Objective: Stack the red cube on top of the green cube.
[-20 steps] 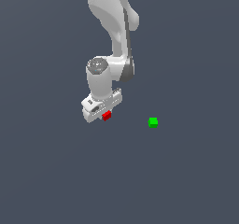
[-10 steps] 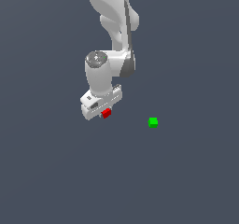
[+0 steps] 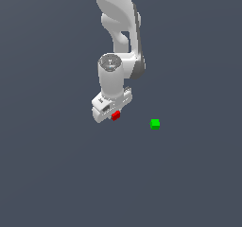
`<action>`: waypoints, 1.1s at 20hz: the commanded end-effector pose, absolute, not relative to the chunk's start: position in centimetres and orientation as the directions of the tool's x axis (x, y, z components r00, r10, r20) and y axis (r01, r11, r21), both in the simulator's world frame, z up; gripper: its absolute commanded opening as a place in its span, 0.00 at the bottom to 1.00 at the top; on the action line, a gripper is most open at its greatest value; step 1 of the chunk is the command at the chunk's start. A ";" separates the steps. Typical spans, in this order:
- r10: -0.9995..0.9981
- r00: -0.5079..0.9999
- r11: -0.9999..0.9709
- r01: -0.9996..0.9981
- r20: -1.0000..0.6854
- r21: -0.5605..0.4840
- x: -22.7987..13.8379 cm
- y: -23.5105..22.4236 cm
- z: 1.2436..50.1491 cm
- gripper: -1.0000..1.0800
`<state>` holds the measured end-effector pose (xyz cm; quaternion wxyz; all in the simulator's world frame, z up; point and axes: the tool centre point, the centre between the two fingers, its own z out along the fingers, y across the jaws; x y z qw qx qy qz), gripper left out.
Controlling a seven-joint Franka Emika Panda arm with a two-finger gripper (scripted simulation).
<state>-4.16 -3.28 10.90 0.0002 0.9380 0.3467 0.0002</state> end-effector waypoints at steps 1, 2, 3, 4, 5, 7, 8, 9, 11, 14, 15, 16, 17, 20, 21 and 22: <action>0.651 0.759 -0.759 0.651 0.001 0.000 -4.1 -1.3 10.5 0.00; 0.651 0.759 -0.759 0.651 0.001 0.000 -4.1 -0.3 10.3 0.00; 0.651 0.759 -0.759 0.651 0.001 0.000 -4.1 0.7 10.1 0.00; 0.651 0.759 -0.759 0.651 0.001 0.000 -4.1 1.8 9.9 0.00; 0.651 0.759 -0.759 0.651 0.001 0.000 -4.1 2.9 9.6 0.00; 0.651 0.759 -0.759 0.651 0.001 0.000 -4.1 5.3 9.1 0.00; 0.651 0.759 -0.759 0.651 0.001 0.000 -4.1 6.6 8.8 0.00; 0.651 0.759 -0.759 0.651 0.001 0.000 -4.0 7.8 8.6 0.00; 0.651 0.759 -0.759 0.651 0.001 0.000 -3.9 10.0 8.1 0.00; 0.651 0.759 -0.759 0.651 0.001 0.000 -3.8 12.9 7.5 0.00; 0.651 0.759 -0.759 0.651 0.001 0.000 -3.8 13.8 7.3 0.00; 0.651 0.759 -0.759 0.651 0.001 0.000 -3.7 14.6 7.1 0.00; 0.651 0.759 -0.759 0.651 0.001 0.000 -3.7 15.3 7.0 0.00; 0.651 0.759 -0.759 0.651 0.000 0.000 -3.6 17.0 6.6 0.00; 0.651 0.759 -0.759 0.651 0.000 0.000 -3.5 17.4 6.5 0.00; 0.651 0.759 -0.759 0.651 0.000 0.000 -3.5 17.8 6.4 0.00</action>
